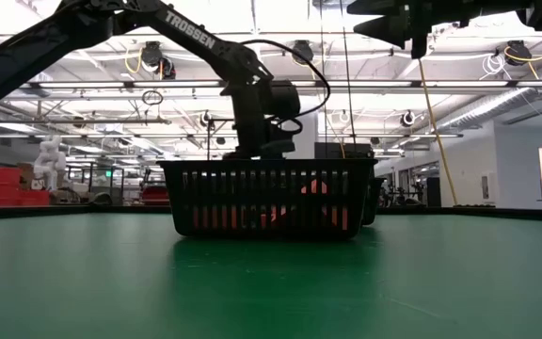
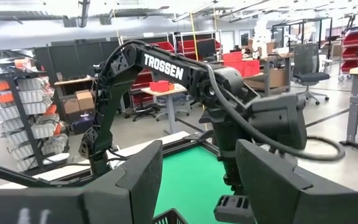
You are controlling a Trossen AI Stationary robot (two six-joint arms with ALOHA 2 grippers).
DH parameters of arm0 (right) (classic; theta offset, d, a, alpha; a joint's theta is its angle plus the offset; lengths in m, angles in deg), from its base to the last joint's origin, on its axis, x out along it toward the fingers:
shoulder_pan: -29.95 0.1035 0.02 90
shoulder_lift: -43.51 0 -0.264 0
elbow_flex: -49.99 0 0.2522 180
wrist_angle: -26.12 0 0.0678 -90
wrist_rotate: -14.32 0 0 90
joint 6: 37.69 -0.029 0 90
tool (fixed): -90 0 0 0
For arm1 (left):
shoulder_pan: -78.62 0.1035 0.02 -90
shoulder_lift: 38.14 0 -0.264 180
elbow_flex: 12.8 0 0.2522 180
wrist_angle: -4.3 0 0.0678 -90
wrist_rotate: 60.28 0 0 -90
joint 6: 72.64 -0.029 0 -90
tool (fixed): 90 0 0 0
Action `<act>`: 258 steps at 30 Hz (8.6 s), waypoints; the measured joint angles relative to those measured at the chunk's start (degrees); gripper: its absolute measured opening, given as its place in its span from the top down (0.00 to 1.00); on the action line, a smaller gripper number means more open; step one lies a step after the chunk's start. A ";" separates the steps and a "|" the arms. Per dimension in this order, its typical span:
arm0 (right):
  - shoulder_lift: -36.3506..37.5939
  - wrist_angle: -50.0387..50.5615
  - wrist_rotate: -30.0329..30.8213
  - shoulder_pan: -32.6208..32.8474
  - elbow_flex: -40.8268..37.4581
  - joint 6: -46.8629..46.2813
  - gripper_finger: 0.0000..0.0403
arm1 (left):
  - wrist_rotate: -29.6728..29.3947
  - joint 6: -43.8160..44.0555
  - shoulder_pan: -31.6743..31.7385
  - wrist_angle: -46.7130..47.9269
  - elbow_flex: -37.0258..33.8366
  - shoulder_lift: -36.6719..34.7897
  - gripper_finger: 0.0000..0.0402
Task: Sort & place blocks by color
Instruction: Put the red block into the top left black bin, then return to Home Position
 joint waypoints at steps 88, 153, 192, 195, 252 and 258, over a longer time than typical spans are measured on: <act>-0.02 1.77 -0.10 0.00 0.00 -3.10 0.51 | -2.14 -4.22 1.34 1.23 -8.41 -2.33 0.81; -0.02 1.71 0.20 1.79 0.00 -3.35 0.51 | 2.74 5.82 -16.46 1.05 -59.52 -56.12 0.53; -0.02 1.70 0.14 1.88 0.00 -3.90 0.51 | 2.52 12.90 -36.97 -2.98 -69.35 -51.23 0.20; 0.00 1.70 0.16 1.88 0.00 -3.73 0.51 | 2.68 14.62 -36.97 -3.84 -69.53 -48.61 0.20; 0.00 2.58 0.14 1.88 0.00 -2.16 0.51 | 0.98 0.77 -20.61 -21.26 -43.57 -33.53 0.20; 0.00 3.19 2.28 1.84 0.00 -1.81 0.51 | 0.77 -0.18 -19.08 -21.86 -43.58 -39.90 0.03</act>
